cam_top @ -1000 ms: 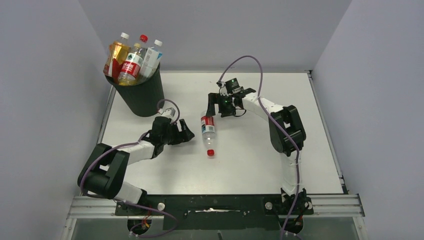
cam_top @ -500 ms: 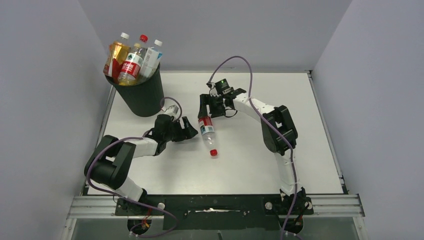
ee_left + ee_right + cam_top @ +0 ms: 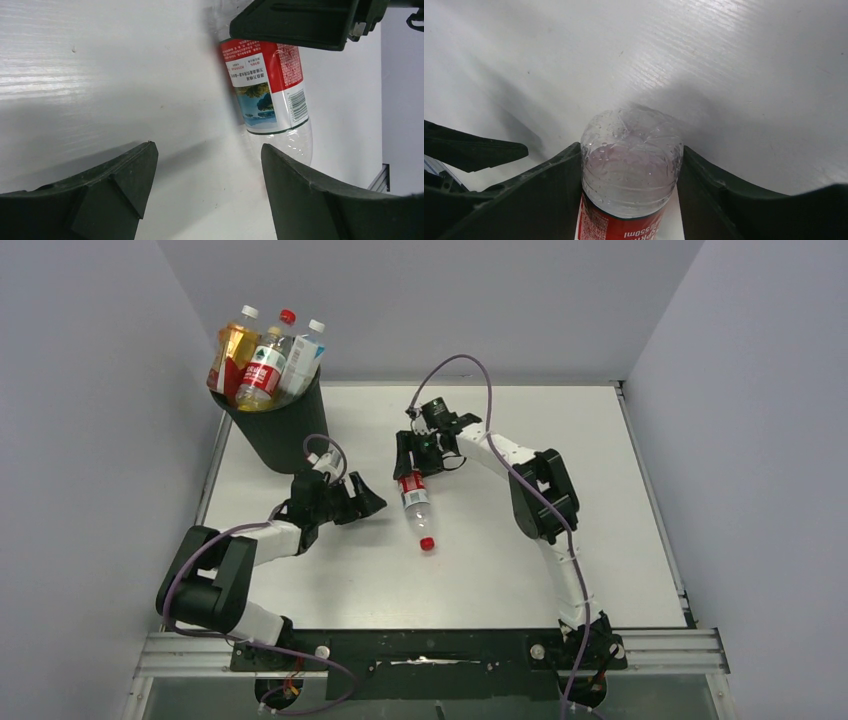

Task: Put the plastic bottles in the bin
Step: Pick up the plastic bottle at the center of the board.

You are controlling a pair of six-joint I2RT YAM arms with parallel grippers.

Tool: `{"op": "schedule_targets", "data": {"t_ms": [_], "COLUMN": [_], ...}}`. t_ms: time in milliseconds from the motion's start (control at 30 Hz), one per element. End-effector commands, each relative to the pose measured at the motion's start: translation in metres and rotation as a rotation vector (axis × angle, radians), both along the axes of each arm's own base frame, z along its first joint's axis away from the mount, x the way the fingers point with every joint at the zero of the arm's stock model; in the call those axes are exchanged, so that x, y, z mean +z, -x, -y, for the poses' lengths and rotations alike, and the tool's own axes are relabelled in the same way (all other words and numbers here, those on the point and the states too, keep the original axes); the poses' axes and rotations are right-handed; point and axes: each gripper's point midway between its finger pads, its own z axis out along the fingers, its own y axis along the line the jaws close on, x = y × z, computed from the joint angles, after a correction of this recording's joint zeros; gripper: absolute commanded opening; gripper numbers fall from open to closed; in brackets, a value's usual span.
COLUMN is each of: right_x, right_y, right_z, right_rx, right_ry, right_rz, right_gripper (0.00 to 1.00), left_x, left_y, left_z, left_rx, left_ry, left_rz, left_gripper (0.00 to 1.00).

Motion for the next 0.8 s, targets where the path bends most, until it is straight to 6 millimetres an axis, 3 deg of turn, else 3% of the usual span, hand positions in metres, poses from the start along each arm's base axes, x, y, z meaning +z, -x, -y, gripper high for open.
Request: {"op": "schedule_targets", "data": {"t_ms": [0,100,200,333,500,633,767], "right_x": [-0.002,-0.001,0.026,0.087,0.191,0.258,0.297], "right_y": [0.003,0.000,-0.017,-0.049,-0.082,-0.088,-0.074], "right_z": [0.004,0.009,0.019,0.031,0.033,0.039,0.047], "right_rx": [0.063,0.082,0.054,-0.009,-0.069,-0.138,-0.170], "right_ry": [0.048,0.033,-0.008,-0.063,-0.144,-0.223,-0.298], "right_rz": [-0.015,-0.021,0.039,0.192,0.471,0.651,0.748], "right_gripper": [0.53,0.45,0.44,0.44,0.44,0.42,0.42], "left_x": [0.022,0.030,0.038,0.052,0.092,0.109,0.126], "left_y": [-0.004,-0.006,-0.007,-0.001,-0.005,-0.009,-0.009], "left_z": [0.011,0.009,0.002,-0.007,-0.028,-0.048,-0.063], "left_rx": [-0.040,-0.009,0.020,0.066,0.149,0.229,0.303], "left_ry": [0.074,0.072,0.041,0.031,-0.035,-0.070,-0.049], "left_rz": [0.038,0.044,0.050,0.068,0.146,0.187,0.219], "left_gripper": [0.75,0.75,0.75,0.75,0.76,0.77,0.77]}}
